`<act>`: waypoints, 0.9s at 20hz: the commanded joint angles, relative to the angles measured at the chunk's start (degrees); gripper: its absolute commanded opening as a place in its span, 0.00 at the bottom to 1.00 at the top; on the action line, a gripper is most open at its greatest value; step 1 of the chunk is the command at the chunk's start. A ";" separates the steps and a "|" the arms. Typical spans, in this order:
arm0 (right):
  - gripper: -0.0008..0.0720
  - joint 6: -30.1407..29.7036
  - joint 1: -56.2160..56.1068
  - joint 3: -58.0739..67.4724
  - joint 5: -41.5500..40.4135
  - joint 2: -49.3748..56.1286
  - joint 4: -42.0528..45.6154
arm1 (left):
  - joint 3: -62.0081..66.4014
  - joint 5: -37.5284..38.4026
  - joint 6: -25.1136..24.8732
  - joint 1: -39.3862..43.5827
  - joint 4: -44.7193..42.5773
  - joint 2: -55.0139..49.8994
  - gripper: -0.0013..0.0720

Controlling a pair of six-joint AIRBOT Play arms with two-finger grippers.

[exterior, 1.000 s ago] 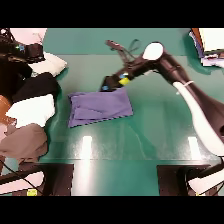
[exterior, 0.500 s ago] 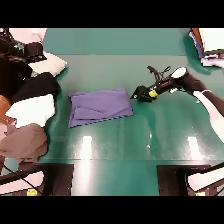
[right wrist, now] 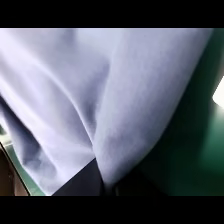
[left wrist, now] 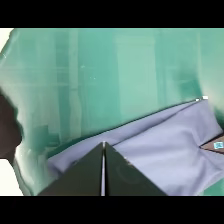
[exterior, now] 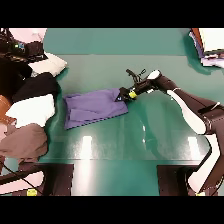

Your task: Fold the shirts.

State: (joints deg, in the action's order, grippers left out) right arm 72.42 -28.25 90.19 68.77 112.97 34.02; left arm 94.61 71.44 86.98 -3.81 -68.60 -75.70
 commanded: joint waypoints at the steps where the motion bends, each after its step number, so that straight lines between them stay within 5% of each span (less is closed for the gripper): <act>1: 0.03 -1.14 0.61 2.14 -0.44 -1.51 -0.46 | -0.04 0.55 -0.02 1.64 -0.37 0.00 0.04; 7: 0.03 2.32 17.92 -9.11 -6.36 -20.63 11.43 | -0.04 -1.38 -0.02 10.84 -2.12 0.00 0.04; 18: 0.03 6.78 74.79 -39.80 -13.14 -53.00 18.67 | -0.04 -3.32 1.75 12.28 -1.44 0.00 0.04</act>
State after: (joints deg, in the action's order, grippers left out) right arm 77.52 34.30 57.14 58.28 66.06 51.59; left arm 94.56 68.97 87.90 8.29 -70.22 -75.70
